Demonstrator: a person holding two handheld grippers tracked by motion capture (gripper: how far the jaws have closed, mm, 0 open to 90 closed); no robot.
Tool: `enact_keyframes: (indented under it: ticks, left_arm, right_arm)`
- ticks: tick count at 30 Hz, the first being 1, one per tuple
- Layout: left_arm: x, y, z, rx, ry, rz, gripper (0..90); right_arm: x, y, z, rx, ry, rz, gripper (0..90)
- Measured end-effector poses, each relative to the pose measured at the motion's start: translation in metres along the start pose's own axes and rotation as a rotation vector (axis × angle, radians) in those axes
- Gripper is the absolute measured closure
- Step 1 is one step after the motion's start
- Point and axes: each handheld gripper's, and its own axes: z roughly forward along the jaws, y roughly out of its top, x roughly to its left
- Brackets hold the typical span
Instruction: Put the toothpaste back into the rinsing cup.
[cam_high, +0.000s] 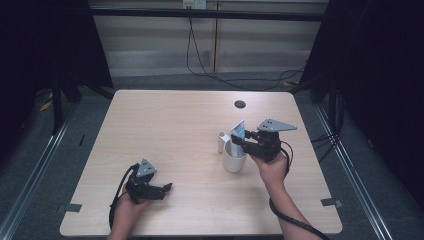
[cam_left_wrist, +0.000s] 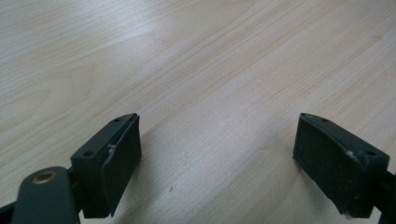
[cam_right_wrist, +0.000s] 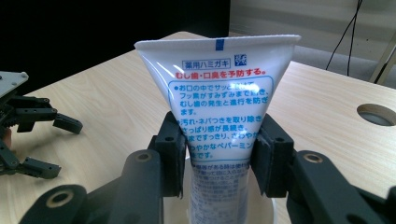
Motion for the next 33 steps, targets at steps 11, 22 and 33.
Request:
enact_keyframes:
  ticks: [11,22,33]
  left_arm:
    - [0.0001,0.0000,0.0000,0.000,0.001,0.002,15.0]
    - [0.0000,0.0000,0.0000,0.000,0.000,0.000,15.0]
    - [0.0000,0.0000,0.0000,0.000,0.000,0.000,15.0]
  right_arm:
    - [-0.0006,-0.0057,0.0015,0.008,-0.007,0.004,59.6]
    - [-0.0017,-0.0077,0.0014,0.015,-0.010,0.004,59.3]
    - [0.0002,-0.0101,0.0036,0.020,-0.004,-0.007,59.2]
